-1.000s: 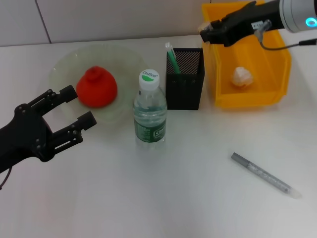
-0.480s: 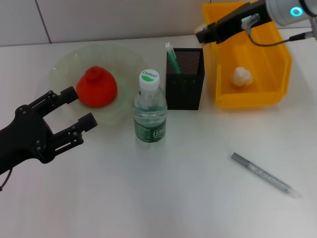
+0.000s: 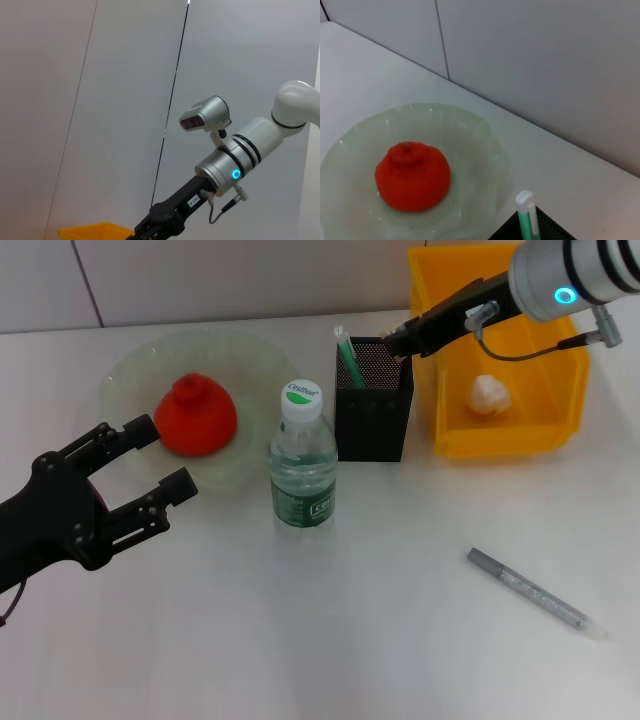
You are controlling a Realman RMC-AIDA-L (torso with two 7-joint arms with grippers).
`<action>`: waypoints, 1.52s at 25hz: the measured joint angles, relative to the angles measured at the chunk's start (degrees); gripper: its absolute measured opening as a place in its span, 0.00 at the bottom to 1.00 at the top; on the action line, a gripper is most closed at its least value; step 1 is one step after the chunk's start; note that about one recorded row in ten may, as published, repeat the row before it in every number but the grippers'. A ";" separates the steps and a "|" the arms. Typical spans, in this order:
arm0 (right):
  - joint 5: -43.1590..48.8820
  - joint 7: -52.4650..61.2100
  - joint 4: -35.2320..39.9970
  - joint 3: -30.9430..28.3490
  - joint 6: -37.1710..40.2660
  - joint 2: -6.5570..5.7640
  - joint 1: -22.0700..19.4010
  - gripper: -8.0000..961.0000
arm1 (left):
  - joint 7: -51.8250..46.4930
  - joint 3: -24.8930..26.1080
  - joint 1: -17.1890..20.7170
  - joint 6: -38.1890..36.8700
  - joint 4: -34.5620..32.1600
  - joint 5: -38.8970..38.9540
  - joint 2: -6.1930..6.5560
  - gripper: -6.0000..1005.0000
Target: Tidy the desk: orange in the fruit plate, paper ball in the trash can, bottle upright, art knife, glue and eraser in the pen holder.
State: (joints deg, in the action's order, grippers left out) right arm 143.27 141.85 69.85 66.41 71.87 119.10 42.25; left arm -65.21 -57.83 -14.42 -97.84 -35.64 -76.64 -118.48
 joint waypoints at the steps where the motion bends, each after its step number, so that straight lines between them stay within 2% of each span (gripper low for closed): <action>1: -0.03 -0.22 -0.56 0.25 -0.58 0.02 0.17 0.32 | 0.05 0.00 0.00 -0.02 0.04 0.00 0.00 0.78; 15: -0.11 -1.40 -7.61 2.91 -5.45 0.08 3.01 0.32 | 0.17 0.33 0.00 -0.01 0.57 0.00 0.07 0.78; 28: -0.28 -2.47 -8.23 2.94 -6.70 0.15 3.34 0.33 | 0.29 0.43 -0.08 0.02 0.57 -0.03 0.19 0.78; 34: -0.80 -3.10 -7.50 2.95 -6.44 0.21 2.60 0.54 | 0.18 0.43 -0.09 -0.02 0.67 -0.20 0.17 0.78; 38: -4.89 -4.36 -5.93 2.56 -6.29 0.11 0.58 0.59 | -0.05 0.44 -0.09 -0.16 0.67 -0.18 0.17 0.78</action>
State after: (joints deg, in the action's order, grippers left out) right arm 138.39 137.49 63.91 68.97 65.58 119.21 42.83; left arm -65.26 -57.39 -14.50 -98.00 -34.98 -76.82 -118.31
